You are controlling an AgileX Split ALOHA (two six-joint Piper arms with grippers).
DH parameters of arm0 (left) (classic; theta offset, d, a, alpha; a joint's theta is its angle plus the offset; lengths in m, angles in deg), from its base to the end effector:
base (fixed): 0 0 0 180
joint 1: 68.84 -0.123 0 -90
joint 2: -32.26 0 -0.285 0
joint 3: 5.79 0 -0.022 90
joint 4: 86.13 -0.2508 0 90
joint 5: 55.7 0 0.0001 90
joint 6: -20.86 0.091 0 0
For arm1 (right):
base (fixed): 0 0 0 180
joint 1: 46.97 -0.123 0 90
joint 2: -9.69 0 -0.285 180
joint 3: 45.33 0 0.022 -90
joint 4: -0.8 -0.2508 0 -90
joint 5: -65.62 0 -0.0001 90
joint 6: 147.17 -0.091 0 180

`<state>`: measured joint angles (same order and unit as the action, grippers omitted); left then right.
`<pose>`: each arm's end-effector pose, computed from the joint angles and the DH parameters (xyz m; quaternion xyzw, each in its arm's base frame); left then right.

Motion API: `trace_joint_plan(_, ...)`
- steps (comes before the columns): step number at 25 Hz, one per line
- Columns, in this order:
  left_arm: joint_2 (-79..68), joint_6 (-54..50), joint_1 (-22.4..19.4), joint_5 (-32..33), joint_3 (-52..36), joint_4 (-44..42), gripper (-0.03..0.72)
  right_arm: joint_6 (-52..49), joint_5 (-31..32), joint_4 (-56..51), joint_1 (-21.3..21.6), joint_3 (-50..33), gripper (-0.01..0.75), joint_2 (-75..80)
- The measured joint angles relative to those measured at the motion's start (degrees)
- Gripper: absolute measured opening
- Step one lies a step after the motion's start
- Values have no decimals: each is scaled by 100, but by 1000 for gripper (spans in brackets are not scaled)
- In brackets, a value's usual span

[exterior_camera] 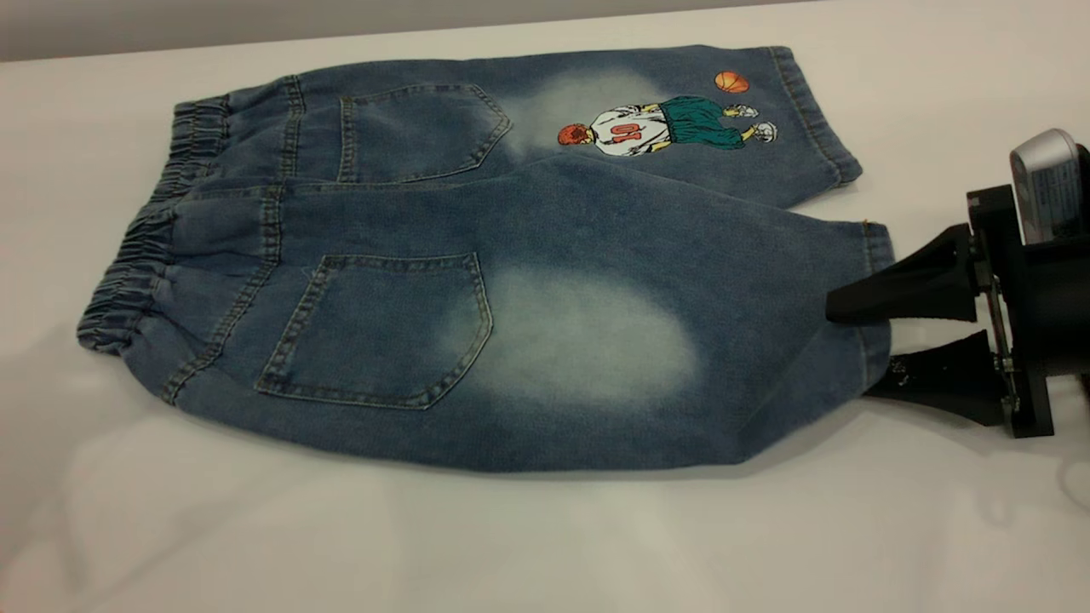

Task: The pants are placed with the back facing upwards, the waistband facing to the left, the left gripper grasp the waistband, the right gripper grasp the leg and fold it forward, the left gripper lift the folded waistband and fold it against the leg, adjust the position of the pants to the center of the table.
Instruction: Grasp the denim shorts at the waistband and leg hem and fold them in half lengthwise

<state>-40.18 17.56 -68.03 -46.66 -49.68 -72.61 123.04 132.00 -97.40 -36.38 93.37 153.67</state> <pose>0.2228 -0.0065 0.2508 -0.1139 0.8801 -0.0861 0.4529 0.2490 0.0374 0.0015 0.1602 0.8245 0.5402 0.0517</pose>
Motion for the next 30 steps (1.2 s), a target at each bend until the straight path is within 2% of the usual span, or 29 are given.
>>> trace_joint_plan(8,0,0,0,-9,0,0,470,-18,-63,182,0,-2,167,-16)
trace_joint_plan(14,0,0,0,-9,0,5,470,-18,-114,137,0,-2,100,-22)
trace_joint_plan(17,0,0,0,-9,0,11,470,-24,-176,112,0,-2,32,-22)
trace_joint_plan(30,-365,-26,-7,691,0,11,470,-29,-360,141,-33,-6,17,-455)
